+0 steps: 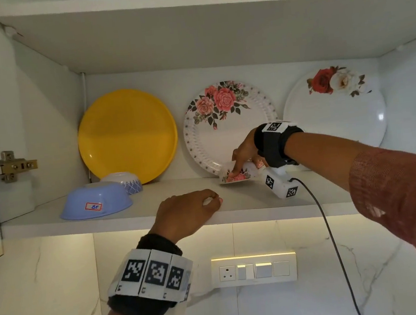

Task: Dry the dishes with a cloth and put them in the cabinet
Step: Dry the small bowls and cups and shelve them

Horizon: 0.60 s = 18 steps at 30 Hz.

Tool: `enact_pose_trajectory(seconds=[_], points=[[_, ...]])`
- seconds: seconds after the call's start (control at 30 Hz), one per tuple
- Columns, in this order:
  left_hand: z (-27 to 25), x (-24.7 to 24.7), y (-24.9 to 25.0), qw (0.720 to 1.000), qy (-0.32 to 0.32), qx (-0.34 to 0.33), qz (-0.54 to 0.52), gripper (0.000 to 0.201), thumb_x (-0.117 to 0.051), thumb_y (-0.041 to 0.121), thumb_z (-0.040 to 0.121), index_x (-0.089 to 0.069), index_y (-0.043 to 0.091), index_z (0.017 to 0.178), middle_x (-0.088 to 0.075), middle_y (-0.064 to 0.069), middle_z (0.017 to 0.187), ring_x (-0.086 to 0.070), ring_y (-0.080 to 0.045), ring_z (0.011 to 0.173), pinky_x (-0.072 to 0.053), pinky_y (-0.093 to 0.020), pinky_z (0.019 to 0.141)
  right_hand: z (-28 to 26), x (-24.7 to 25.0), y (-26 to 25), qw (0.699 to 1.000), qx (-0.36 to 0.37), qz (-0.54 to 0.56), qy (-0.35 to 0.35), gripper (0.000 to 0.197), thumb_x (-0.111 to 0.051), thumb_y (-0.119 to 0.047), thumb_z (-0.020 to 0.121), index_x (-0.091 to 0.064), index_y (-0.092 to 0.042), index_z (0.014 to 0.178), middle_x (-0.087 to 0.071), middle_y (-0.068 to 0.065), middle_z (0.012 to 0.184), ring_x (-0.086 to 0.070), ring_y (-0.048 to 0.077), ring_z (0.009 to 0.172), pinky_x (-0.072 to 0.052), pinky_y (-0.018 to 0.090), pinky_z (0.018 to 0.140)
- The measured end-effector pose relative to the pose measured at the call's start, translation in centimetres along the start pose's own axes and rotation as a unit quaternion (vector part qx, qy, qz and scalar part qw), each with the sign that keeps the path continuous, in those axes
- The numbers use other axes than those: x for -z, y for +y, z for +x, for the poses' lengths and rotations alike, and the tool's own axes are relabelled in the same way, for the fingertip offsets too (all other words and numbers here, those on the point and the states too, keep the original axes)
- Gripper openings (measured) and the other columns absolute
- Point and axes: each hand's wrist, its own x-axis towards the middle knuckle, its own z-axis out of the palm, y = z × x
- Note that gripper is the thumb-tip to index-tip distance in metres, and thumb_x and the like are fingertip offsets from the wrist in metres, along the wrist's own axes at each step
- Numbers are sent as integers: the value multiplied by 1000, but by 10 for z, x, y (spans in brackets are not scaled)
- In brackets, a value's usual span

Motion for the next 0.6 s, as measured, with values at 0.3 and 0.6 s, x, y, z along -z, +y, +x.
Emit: enact_pose_trajectory(seconds=[0.3,0.6], points=[[8,-5,-3,1000,-5,20,-16,41,-31,56,93,-41,48,132,-40,16,144,-41,-17,129,-25,-32,106,12,3,5,997,6,-74,14,64,-56,-21,91,-25,-2,143,-41,20,141,-47,33,122,-42,37,86],[5,-6,-1,999,30,27,-11,36,-37,53,93,-50,45,126,-50,13,137,-47,-17,122,-31,-31,99,-23,7,26,994,65,-61,69,63,-64,-32,86,-42,3,135,-46,19,138,-43,33,129,-43,38,96]])
